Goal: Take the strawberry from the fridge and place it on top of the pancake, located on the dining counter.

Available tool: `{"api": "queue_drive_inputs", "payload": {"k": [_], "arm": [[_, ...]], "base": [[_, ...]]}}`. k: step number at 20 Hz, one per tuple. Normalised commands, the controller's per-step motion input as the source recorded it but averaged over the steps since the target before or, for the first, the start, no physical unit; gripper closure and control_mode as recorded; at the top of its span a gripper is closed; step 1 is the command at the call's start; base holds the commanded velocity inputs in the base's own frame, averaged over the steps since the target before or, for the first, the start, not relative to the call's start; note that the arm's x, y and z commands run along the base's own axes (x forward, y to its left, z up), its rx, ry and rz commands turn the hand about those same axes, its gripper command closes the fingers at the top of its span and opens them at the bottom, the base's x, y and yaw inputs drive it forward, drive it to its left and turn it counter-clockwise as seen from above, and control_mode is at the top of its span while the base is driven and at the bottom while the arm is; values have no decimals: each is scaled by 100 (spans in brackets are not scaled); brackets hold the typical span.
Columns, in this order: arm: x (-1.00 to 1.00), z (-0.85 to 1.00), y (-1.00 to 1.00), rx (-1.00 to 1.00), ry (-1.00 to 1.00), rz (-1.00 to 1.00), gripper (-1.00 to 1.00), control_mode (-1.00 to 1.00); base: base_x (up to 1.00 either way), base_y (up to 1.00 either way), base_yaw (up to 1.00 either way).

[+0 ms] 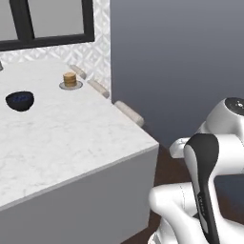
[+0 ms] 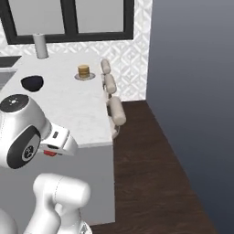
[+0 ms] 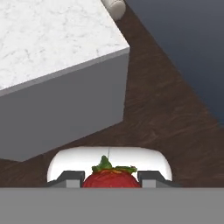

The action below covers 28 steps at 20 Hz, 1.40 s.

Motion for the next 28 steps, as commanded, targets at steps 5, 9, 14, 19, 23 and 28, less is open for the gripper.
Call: {"api": "queue_drive_inputs", "payload": {"k": [5, 9, 14, 19, 23, 28], "arm": [[0, 0, 0, 0, 0, 0, 100, 100], [0, 0, 0, 0, 0, 0, 100, 100], [0, 0, 0, 0, 0, 0, 100, 100], [0, 0, 0, 0, 0, 0, 100, 100], [0, 0, 0, 0, 0, 0, 100, 100], [0, 0, 0, 0, 0, 0, 100, 100]], "base": [[100, -100, 36], [88, -100, 38], [64, -100, 46], [65, -100, 50], [80, -100, 51], [86, -100, 45]]}}
